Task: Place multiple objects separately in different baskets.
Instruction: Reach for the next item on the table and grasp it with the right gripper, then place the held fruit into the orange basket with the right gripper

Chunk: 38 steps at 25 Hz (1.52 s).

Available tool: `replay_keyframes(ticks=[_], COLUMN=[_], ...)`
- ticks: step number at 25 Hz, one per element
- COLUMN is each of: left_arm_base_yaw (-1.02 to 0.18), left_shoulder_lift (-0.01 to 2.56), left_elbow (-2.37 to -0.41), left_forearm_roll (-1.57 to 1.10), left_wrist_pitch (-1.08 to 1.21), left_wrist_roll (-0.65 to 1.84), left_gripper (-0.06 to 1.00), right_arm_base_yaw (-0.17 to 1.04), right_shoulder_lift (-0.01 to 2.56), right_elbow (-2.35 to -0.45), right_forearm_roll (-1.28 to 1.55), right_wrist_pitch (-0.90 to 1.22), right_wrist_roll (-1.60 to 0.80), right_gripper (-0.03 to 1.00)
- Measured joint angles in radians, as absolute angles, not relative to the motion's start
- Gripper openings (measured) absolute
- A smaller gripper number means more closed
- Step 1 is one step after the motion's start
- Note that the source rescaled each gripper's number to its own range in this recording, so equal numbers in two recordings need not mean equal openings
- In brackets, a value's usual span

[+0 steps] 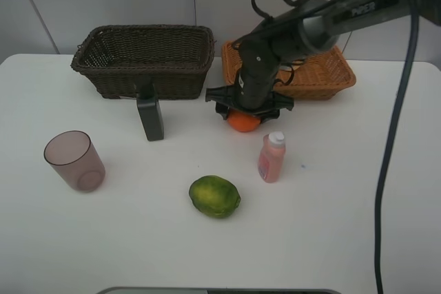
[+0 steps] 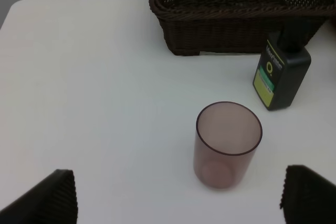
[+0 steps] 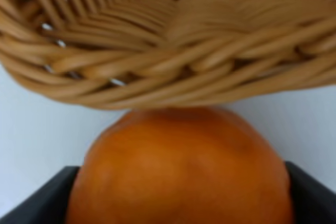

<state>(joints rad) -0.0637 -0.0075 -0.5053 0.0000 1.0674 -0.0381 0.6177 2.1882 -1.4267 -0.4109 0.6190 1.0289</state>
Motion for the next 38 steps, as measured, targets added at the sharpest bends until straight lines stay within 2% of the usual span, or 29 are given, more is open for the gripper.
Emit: replay_keyframes(ticks=[13, 23, 30, 38], left_arm_base_yaw=[-0.064, -0.064, -0.064, -0.064], left_shoulder_lift=[-0.008, -0.008, -0.008, -0.008], left_elbow=[-0.505, -0.505, -0.505, -0.505], left_forearm_roll=[0.000, 0.000, 0.000, 0.000], left_wrist_pitch=[1.067, 1.067, 1.067, 1.067], left_wrist_roll=[-0.038, -0.038, -0.038, -0.038], left_gripper=[1.00, 1.00, 1.00, 1.00], right_arm_base_yaw=[0.618, 0.617, 0.560, 0.453], right_shoulder_lift=[2.158, 2.001, 1.991, 2.026], right_elbow=[-1.427, -1.427, -1.544, -1.674], right_forearm_roll=[-0.411, -0.287, -0.240, -0.224], right_wrist_pitch=[0.661, 0.823, 0.981, 0.997], right_wrist_roll=[0.986, 0.670, 0.458, 0.367], right_gripper=[0.57, 0.57, 0.57, 0.57])
